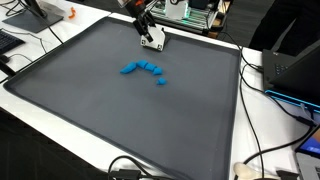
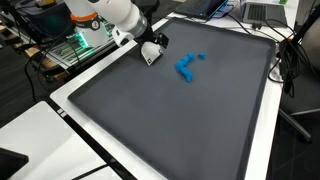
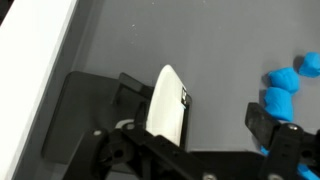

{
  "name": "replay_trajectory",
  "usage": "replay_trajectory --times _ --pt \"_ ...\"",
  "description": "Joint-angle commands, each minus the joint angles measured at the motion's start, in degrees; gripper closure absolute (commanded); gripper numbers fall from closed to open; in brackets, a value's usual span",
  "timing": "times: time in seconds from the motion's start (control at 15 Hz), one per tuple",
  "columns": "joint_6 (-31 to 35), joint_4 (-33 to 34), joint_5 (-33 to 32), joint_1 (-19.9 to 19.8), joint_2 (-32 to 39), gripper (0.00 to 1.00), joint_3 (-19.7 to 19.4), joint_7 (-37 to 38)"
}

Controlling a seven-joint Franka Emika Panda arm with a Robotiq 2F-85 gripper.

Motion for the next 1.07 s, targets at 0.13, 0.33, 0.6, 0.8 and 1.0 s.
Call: replay_trajectory --times 0.13,0.33,0.6,0.8,1.0 --pt "-0.3 -1.8 -0.9 -0.2 -2.2 0.00 -0.4 -0.6" --pt "-0.9 -2.2 -1.9 -0.4 -3.6 0.00 -0.7 0.2" --pt "-1.6 -2.9 -5.8 -0.8 -6.6 0.00 -1.2 1.5" --pt "-2.5 -3.0 -9.5 -1.3 -9.3 0.00 -1.3 3.1" --pt "-3.7 -2.0 -13.2 -1.4 -11.9 0.00 -0.9 4.9"
